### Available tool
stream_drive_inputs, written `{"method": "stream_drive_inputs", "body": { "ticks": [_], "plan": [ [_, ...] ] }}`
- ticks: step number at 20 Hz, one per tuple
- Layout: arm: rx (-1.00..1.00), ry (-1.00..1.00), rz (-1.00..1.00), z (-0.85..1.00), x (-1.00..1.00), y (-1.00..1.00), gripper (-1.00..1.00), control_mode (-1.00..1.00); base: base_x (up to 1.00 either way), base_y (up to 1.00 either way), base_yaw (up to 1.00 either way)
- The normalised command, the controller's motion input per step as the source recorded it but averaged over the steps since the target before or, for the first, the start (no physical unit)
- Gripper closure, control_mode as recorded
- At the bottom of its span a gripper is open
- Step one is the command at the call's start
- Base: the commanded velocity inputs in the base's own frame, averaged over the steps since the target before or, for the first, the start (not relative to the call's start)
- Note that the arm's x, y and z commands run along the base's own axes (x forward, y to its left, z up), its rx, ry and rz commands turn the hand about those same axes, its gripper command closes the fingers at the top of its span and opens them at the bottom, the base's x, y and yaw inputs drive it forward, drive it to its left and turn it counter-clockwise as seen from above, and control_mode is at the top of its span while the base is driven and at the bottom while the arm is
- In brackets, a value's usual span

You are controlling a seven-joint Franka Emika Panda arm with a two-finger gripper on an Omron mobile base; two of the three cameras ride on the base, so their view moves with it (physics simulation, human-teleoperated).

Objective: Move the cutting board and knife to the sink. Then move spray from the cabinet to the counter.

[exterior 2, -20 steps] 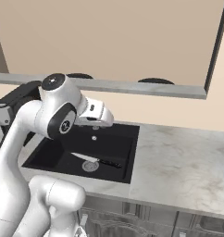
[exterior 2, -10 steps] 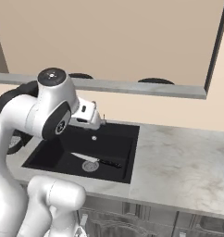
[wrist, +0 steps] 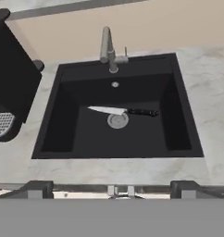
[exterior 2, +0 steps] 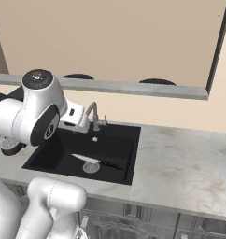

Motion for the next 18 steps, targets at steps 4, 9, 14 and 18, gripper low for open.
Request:
{"method": "stream_drive_inputs", "body": {
  "ticks": [4, 9, 14, 18],
  "plan": [
    [0.00, -0.02, -0.02, 0.03, -0.34, 0.00, -1.00, 1.00, -0.38, 0.00, -0.04],
    [0.00, 0.00, 0.00, 0.00, 0.00, 0.00, -1.00, 1.00, -0.86, 0.00, -0.24],
    [0.00, 0.00, 0.00, 0.00, 0.00, 0.00, -1.00, 1.00, -0.91, 0.00, -0.36],
    [0.00, 0.00, 0.00, 0.00, 0.00, 0.00, -1.00, 1.00, -1.00, 0.16, -0.39]
  ]
}}
